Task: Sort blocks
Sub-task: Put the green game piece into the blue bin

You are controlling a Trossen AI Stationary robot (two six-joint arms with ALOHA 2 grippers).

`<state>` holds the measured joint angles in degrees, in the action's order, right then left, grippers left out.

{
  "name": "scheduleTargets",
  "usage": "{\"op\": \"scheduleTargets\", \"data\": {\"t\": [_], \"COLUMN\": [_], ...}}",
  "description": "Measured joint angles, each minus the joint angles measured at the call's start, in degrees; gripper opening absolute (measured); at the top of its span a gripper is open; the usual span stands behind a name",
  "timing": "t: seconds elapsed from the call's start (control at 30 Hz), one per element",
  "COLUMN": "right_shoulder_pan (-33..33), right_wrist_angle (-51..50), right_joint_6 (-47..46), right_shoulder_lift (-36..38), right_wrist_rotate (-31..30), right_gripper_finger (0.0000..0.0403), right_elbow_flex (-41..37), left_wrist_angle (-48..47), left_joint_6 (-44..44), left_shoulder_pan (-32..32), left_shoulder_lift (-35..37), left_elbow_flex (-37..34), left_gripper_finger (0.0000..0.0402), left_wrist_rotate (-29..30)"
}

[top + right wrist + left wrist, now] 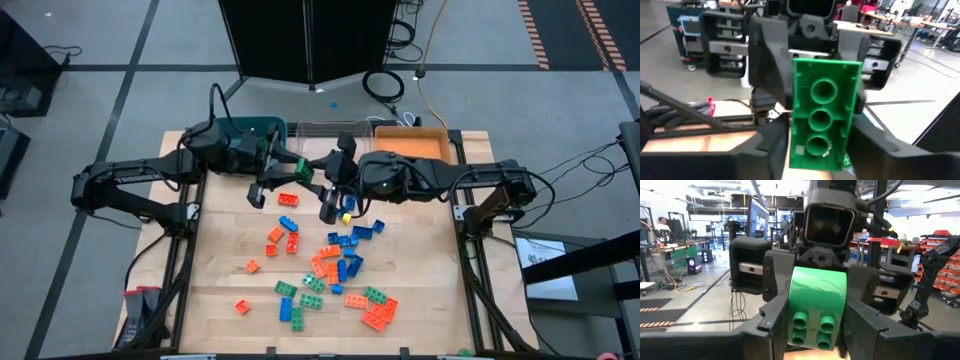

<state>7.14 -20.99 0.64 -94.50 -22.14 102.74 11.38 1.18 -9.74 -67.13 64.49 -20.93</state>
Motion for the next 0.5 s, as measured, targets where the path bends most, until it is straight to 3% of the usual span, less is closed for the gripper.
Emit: {"op": "scheduleTargets", "data": {"t": [0.23, 0.37, 0.5], "right_shoulder_pan": [-0.69, -0.71, -0.65], "right_wrist_angle": [-5.86, -10.25, -16.98], "right_joint_6": [-4.43, -5.9, -8.24], "right_shoulder_lift": [0.0, 0.0, 0.0], "right_wrist_rotate": [-0.02, -0.22, -0.18], "right_gripper_finger": [0.0288, 0.0307, 0.0306], "right_elbow_flex": [0.0, 0.0, 0.0], "left_wrist_angle": [0.09, -0.74, -10.68], "left_joint_6": [-0.03, -0.07, -0.1], "left_shoulder_pan": [0.0, -0.37, -3.09], "left_shoulder_lift": [0.0, 0.24, 2.25], "left_elbow_flex": [0.0, 0.0, 0.02], "left_gripper_finger": [0.015, 0.015, 0.0149], "left_wrist_rotate": [0.02, 0.17, 6.47]}}
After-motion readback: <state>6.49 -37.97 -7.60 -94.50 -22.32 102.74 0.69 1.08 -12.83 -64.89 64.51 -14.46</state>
